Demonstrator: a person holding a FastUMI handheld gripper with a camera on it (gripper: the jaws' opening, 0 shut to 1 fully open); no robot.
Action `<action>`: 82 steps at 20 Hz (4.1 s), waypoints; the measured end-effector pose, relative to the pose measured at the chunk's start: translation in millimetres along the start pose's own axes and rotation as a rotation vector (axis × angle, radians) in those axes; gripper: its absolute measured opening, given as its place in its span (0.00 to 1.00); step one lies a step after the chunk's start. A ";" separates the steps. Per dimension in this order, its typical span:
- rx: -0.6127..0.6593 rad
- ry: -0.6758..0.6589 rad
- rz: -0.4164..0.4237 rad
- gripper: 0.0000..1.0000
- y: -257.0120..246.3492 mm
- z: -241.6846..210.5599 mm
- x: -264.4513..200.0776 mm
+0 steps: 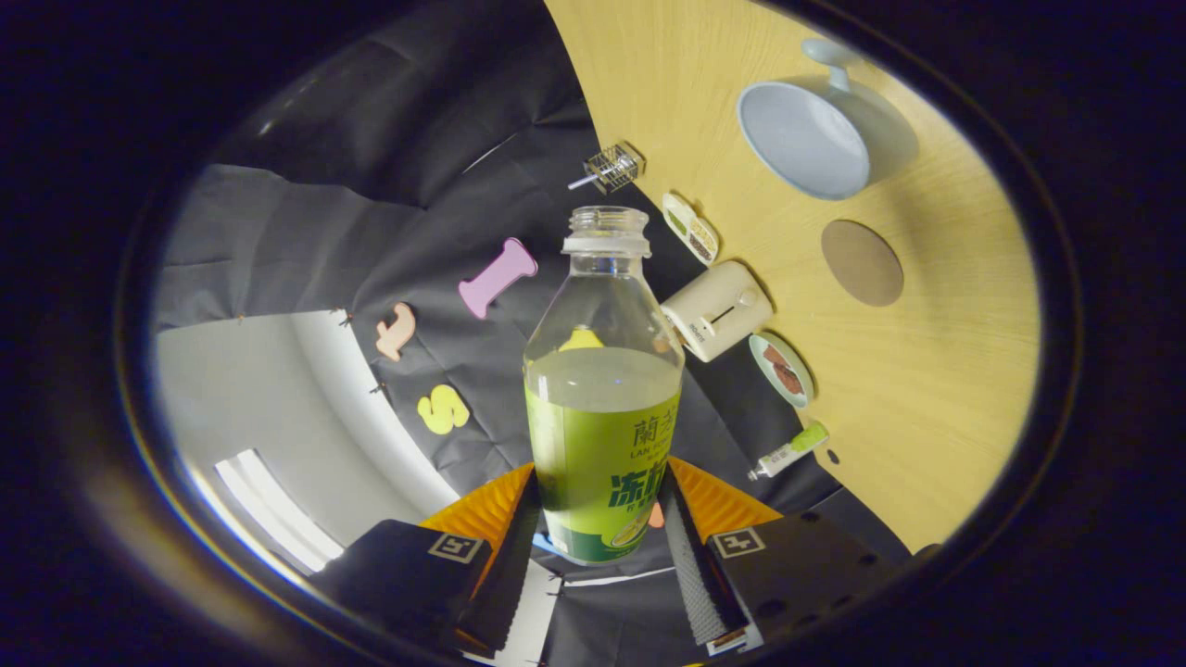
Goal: Take the bottle from table, then pour the juice into the cup, finally place the bottle on the coaster
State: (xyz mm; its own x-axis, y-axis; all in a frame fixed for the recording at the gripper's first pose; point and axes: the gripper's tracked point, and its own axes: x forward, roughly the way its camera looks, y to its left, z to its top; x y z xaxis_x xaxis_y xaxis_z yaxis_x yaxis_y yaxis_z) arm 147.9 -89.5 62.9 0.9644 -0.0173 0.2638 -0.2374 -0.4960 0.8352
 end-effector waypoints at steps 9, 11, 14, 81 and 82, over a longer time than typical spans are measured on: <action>-0.055 0.013 -0.032 0.74 -3.3 -3.6 0.9; -0.139 0.026 -0.105 0.74 -20.3 -3.7 -1.8; -0.205 0.038 -0.165 0.75 -32.1 -1.5 -9.9; -2.037 0.179 -0.880 0.83 -186.9 124.5 43.5; -2.051 0.179 -0.893 0.84 -185.7 124.7 42.9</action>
State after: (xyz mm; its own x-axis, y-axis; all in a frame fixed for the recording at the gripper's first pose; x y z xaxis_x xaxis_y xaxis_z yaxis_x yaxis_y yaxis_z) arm 248.0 -106.4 -141.1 0.8699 -0.2584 -0.4201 0.2426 0.9658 -0.0918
